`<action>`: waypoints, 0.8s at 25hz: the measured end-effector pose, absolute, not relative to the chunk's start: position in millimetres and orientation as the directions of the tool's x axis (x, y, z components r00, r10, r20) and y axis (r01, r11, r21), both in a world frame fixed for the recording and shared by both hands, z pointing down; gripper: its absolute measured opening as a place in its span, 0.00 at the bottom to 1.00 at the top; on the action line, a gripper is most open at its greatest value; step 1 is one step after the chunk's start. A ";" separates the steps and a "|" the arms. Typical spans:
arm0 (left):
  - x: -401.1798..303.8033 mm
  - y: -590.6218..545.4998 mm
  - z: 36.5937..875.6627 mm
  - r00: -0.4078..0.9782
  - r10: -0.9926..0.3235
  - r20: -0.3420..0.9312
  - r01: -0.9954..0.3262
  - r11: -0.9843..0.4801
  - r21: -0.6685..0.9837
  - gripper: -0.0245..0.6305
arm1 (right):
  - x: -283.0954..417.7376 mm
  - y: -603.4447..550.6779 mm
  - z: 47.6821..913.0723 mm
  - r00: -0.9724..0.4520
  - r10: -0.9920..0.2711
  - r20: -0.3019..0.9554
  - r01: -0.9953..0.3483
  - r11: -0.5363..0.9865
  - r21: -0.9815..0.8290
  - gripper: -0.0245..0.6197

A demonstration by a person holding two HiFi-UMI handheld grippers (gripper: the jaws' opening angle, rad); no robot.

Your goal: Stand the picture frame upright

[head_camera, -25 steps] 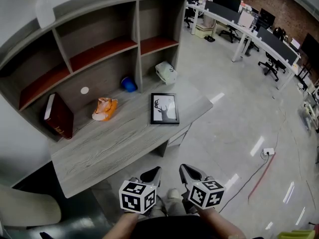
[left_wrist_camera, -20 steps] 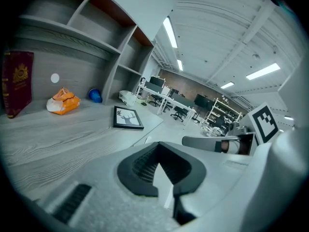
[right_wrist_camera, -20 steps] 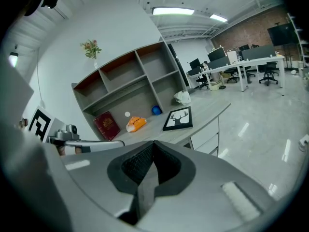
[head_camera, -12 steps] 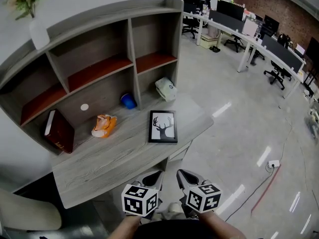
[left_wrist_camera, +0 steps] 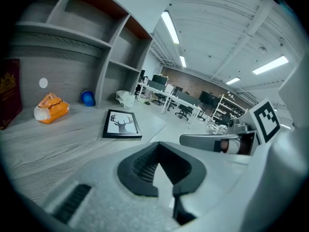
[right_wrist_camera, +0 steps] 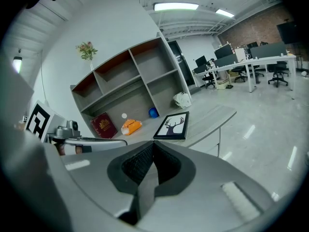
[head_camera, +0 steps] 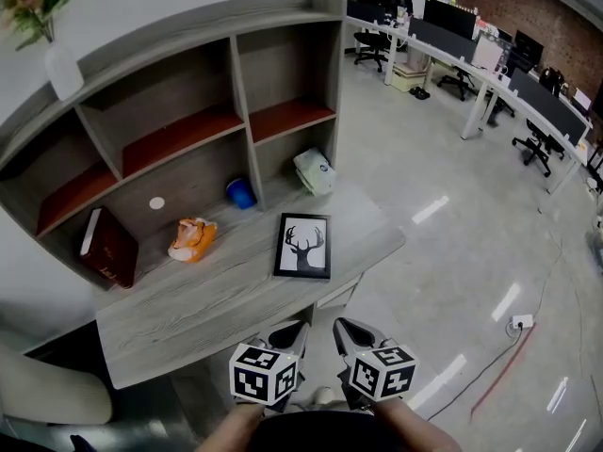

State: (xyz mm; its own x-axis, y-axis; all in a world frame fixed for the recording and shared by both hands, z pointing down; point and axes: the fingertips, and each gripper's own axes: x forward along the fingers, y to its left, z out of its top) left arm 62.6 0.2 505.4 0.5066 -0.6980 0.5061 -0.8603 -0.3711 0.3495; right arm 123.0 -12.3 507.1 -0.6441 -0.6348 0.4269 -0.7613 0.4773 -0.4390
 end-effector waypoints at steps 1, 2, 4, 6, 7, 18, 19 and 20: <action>65.3 -1.2 506.3 0.503 -0.700 0.508 -0.863 -0.369 0.346 0.03 | 125.7 -14.2 507.5 -0.646 -0.633 0.425 -0.759 0.480 -0.440 0.04; 67.7 -2.9 506.6 0.497 -0.703 0.508 -0.866 -0.366 0.341 0.03 | 128.3 -16.2 507.6 -0.649 -0.633 0.423 -0.758 0.482 -0.440 0.04; 71.2 -6.3 505.9 0.484 -0.713 0.507 -0.873 -0.358 0.330 0.03 | 132.4 -19.3 508.2 -0.654 -0.630 0.419 -0.753 0.486 -0.444 0.04; 74.6 -7.1 505.8 0.477 -0.719 0.506 -0.877 -0.354 0.324 0.03 | 136.1 -19.7 509.9 -0.659 -0.626 0.416 -0.748 0.489 -0.449 0.04; 76.0 -6.9 506.2 0.474 -0.720 0.507 -0.879 -0.353 0.321 0.03 | 137.8 -19.8 511.0 -0.661 -0.625 0.416 -0.747 0.489 -0.451 0.04; 68.5 -21.8 514.6 0.470 -0.718 0.513 -0.881 -0.354 0.312 0.03 | 128.0 -34.8 521.4 -0.670 -0.607 0.428 -0.739 0.491 -0.461 0.04; 68.6 -25.8 515.4 0.477 -0.716 0.511 -0.878 -0.364 0.310 0.03 | 127.0 -38.9 522.5 -0.670 -0.607 0.429 -0.739 0.490 -0.462 0.04; 68.3 -30.7 516.1 0.482 -0.712 0.511 -0.876 -0.372 0.307 0.03 | 126.1 -43.9 522.8 -0.668 -0.608 0.430 -0.741 0.487 -0.462 0.04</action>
